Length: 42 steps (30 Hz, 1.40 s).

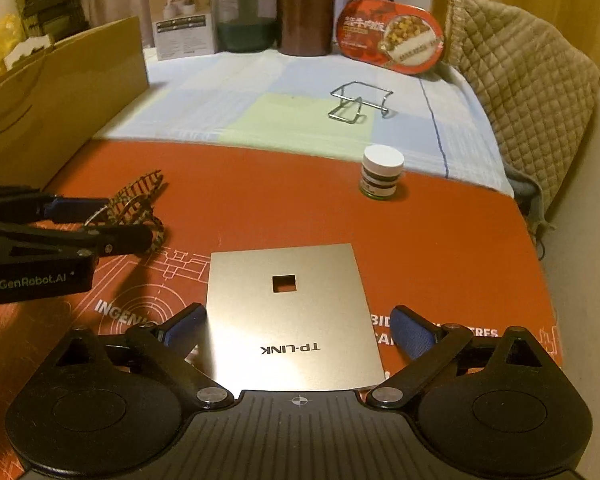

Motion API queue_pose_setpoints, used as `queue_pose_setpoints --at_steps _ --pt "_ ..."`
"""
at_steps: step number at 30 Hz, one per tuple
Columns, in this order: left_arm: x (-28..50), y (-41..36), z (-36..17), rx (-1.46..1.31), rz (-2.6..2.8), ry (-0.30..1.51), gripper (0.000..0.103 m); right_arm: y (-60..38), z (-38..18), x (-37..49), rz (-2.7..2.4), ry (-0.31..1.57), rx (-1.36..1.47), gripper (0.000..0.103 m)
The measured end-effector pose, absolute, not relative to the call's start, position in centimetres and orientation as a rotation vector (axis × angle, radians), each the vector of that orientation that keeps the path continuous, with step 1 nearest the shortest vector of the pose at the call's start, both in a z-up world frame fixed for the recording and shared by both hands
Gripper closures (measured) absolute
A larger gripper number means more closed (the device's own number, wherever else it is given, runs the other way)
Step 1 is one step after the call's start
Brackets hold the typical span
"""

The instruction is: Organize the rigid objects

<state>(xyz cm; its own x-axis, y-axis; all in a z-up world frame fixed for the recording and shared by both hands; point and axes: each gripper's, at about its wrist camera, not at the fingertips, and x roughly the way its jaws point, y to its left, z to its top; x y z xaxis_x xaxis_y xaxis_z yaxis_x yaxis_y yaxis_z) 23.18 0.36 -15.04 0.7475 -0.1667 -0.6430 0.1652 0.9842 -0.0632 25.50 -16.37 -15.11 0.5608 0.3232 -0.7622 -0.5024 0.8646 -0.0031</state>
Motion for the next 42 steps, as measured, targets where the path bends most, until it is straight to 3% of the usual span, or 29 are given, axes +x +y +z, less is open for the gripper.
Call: queue_pose_setpoints --at_steps 4,9,42 --pt "23.2 0.2 -15.1 0.004 -0.181 0.705 0.058 -15.9 -14.7 25.4 0.481 0.853 -0.230 0.020" --pt "23.2 0.5 -14.9 -0.009 -0.167 0.703 0.070 -15.4 -14.5 25.0 0.456 0.854 -0.198 0.020" --pt "16.7 1.5 -8.5 -0.027 -0.156 0.678 0.071 -15.8 -8.7 19.1 0.411 0.745 0.042 0.020"
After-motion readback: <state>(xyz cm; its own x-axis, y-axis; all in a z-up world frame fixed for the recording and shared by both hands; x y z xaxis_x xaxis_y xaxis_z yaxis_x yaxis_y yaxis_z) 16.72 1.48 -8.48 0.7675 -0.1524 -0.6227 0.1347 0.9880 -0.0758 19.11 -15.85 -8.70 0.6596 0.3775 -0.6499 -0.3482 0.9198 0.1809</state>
